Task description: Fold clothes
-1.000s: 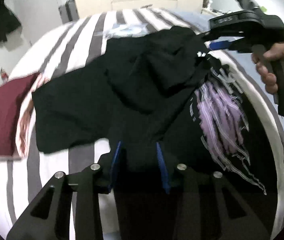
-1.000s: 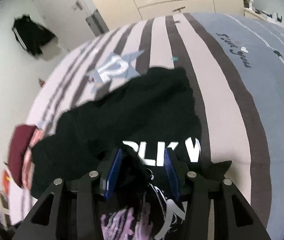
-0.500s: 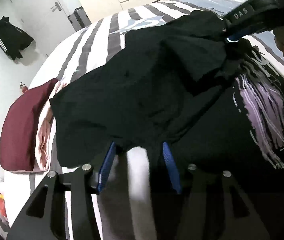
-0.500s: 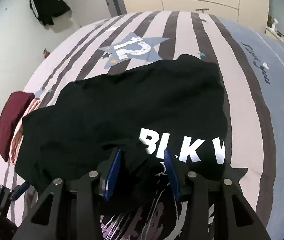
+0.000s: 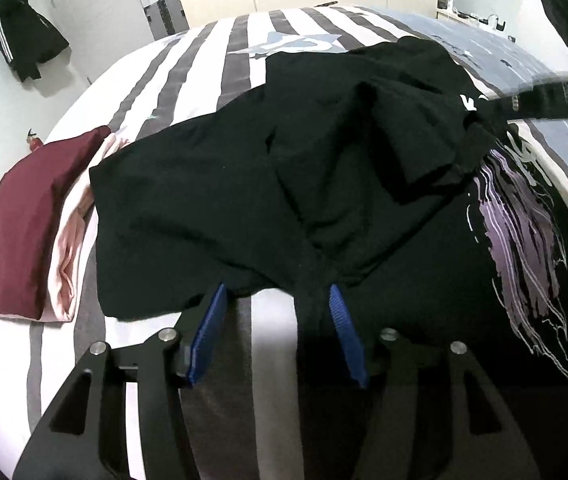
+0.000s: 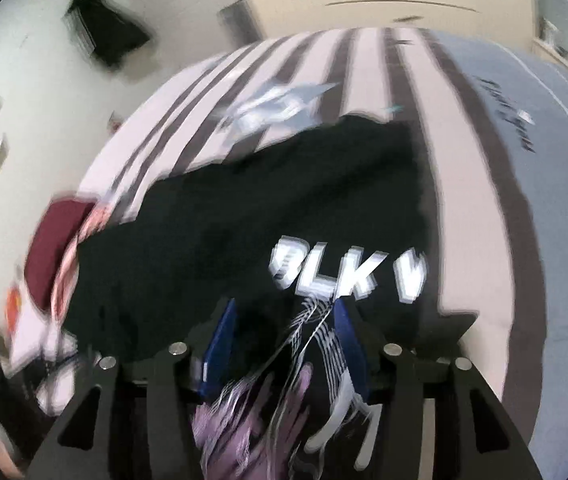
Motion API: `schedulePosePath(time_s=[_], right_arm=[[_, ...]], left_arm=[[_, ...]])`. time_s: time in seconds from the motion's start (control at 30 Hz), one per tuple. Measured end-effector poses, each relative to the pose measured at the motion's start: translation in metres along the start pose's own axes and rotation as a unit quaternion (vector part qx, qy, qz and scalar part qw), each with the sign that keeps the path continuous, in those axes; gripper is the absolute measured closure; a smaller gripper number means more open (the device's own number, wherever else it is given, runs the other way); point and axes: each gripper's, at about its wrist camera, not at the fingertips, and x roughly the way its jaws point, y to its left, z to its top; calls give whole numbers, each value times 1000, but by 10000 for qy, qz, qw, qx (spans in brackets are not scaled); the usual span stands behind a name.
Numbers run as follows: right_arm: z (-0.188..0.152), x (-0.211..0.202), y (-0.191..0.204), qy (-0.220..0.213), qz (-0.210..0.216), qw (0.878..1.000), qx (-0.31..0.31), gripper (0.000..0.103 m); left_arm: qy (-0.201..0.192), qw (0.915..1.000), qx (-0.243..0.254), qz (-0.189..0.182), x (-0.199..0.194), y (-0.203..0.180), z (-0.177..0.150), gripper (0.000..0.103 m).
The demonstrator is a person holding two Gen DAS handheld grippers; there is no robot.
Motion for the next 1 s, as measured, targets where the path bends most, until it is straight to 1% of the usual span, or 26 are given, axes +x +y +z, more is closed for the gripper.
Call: schedulePosePath(time_s=[0.07, 0.13, 0.27, 0.33, 0.4, 0.5, 0.57, 0.63, 0.67, 0.7, 0.73, 0.83, 0.9, 1.0], right_arm=[[-11, 11, 13, 182, -206, 9990, -361, 56], [-15, 21, 19, 266, -283, 9983, -439, 56], [-9, 36, 25, 147, -585, 9970, -483, 56], [-4, 39, 22, -37, -670, 9973, -308, 56], [8, 39, 12, -226, -695, 9973, 70, 57], [27, 33, -19, -547, -864, 9915, 798, 57], [35, 25, -46, -725, -992, 9835, 1331, 57], [37, 15, -73, -836, -1201, 9738, 1740, 57], [37, 11, -88, -888, -1233, 9685, 1972, 56], [36, 8, -99, -881, -1111, 9662, 2152, 56], [34, 6, -104, -821, -830, 9682, 2212, 56], [24, -2, -86, -735, -559, 9827, 1605, 56], [11, -4, -61, -587, -482, 9918, 1028, 56], [-5, -1, -28, -420, -195, 9973, 573, 56]], left_arm=[[0, 10000, 0, 7, -4, -1, -3, 51], [-6, 10000, 16, 10, -4, -2, -4, 51], [-35, 10000, 33, 6, -7, -4, -8, 51], [-41, 10000, 20, -6, -7, -3, -8, 51], [-43, 10000, 17, -14, -6, -3, -8, 51], [-52, 10000, -18, -40, -7, -2, -9, 51], [-37, 9999, -68, -72, -7, 0, -9, 51], [-27, 9999, -113, -96, -7, 1, -10, 51], [-30, 9999, -125, -93, -7, 1, -10, 51], [-29, 9999, -143, -93, -7, 1, -10, 51], [-24, 9998, -168, -97, -7, 1, -10, 51], [-8, 9997, -208, -90, -6, 0, -10, 51], [-8, 9998, -197, -80, -6, 0, -11, 51], [-24, 9998, -154, -90, -7, 0, -11, 51]])
